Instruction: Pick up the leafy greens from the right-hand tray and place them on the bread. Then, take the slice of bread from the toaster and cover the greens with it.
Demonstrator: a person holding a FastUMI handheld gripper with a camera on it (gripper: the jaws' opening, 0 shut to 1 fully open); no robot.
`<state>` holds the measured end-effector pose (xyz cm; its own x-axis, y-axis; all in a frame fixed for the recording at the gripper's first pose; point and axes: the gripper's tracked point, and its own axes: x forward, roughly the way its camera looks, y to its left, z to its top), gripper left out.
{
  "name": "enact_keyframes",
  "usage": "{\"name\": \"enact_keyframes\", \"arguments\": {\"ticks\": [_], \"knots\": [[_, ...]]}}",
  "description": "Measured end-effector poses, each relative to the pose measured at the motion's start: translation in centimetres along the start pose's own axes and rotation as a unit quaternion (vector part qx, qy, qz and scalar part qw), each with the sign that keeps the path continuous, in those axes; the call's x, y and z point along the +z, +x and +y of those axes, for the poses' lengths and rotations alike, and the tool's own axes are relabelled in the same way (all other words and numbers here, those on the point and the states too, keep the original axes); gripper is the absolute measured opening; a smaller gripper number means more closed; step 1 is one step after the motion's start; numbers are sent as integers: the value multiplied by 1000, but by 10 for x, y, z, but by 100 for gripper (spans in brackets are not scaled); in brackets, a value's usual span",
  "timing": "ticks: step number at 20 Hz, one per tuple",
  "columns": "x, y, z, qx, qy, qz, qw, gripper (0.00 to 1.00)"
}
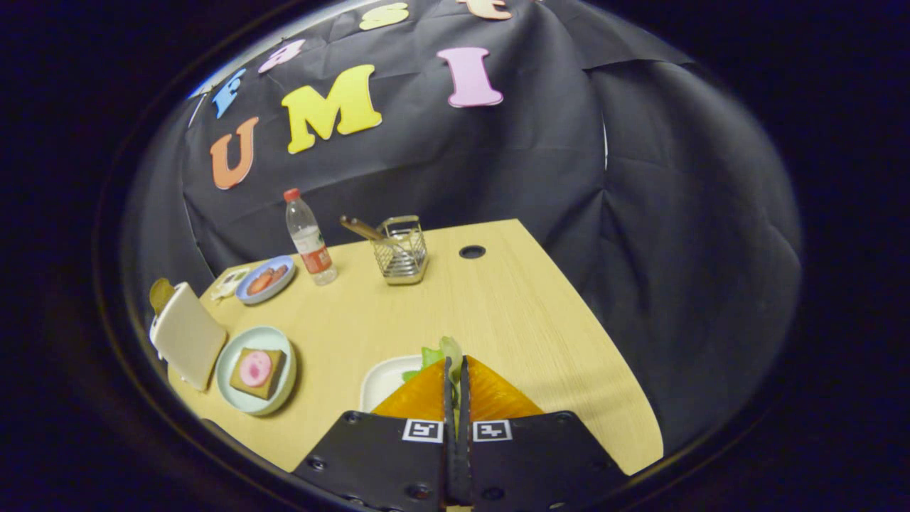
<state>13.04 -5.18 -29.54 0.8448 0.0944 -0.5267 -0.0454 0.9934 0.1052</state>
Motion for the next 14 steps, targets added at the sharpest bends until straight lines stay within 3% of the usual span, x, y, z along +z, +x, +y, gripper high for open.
{"name": "enact_keyframes", "arguments": {"ticks": [8, 14], "knots": [[34, -40, 121, 8, -23, -31, 999, 1], [11, -38, 271, 75, -9, -13, 997, 1]]}}
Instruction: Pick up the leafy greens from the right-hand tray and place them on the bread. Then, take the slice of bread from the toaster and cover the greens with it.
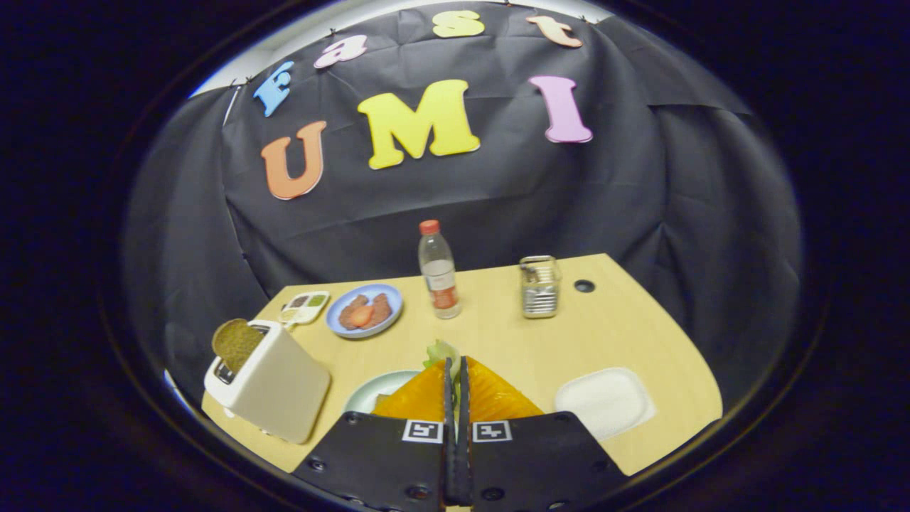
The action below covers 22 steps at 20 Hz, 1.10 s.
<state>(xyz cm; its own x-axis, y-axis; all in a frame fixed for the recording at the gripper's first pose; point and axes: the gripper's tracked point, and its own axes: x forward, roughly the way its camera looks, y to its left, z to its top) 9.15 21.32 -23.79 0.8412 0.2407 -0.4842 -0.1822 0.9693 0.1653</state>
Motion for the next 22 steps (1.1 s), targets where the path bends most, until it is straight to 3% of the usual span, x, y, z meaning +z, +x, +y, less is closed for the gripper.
{"name": "enact_keyframes", "arguments": {"ticks": [3, 7, 11, 18, 22], "knots": [[-25, 15, 62, 31, 26, 24, 999, 1], [-45, 35, 106, 64, 72, 45, 994, 0], [-62, 52, 90, 47, 94, 69, 992, 0], [-61, 53, 38, -2, 51, 57, 997, 6], [-66, 47, 17, -25, 42, 68, 997, 39]]}}
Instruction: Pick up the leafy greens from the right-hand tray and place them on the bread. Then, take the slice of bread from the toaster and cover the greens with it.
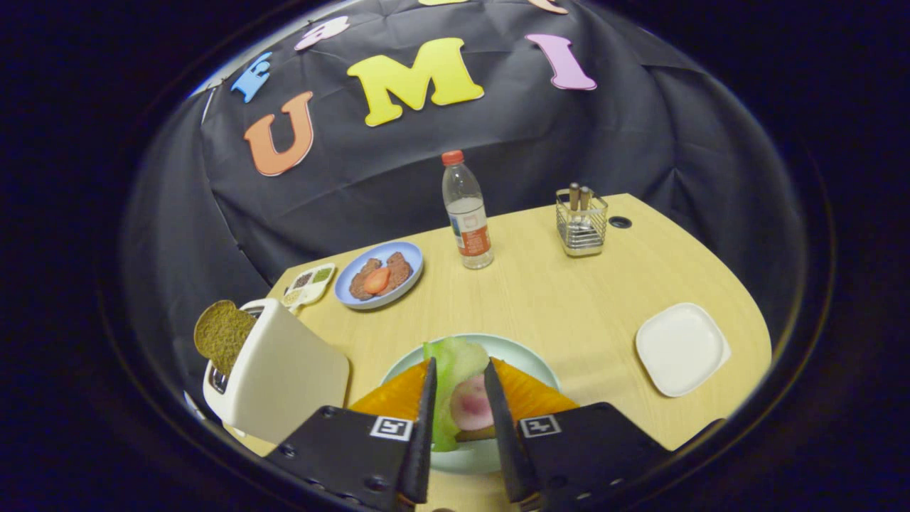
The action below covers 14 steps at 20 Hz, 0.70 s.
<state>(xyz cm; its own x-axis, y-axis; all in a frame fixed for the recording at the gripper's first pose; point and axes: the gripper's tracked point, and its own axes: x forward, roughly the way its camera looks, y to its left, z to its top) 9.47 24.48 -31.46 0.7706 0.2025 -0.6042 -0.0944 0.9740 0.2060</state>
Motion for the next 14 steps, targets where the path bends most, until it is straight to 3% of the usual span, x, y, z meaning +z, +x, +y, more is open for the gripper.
{"name": "enact_keyframes", "arguments": {"ticks": [3, 7, 10, 14], "knots": [[3, -5, -12, -13, -6, -4, 1000, 67], [15, -27, -22, -24, -12, -23, 999, 91], [30, -58, -25, -37, -18, -52, 998, 97], [62, -100, -2, -47, -54, -98, 993, 96]]}}
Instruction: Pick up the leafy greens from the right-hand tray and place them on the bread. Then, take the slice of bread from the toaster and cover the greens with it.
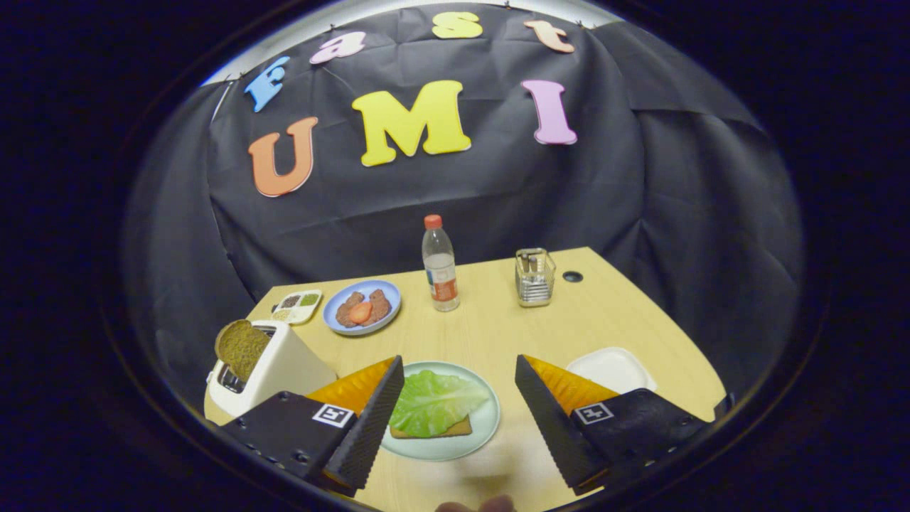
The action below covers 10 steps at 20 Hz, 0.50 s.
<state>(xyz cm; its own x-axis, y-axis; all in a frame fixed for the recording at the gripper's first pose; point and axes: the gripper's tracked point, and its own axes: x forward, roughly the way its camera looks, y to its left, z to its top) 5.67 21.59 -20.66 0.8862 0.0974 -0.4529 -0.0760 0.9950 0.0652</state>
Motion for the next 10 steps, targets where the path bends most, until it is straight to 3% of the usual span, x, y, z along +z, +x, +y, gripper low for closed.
{"name": "enact_keyframes", "arguments": {"ticks": [4, 7, 10], "knots": [[37, -33, 66, 42, -31, -45, 998, 96], [25, -46, 142, 99, -34, -22, 994, 96], [11, -49, 202, 131, -56, -15, 990, 96]]}}
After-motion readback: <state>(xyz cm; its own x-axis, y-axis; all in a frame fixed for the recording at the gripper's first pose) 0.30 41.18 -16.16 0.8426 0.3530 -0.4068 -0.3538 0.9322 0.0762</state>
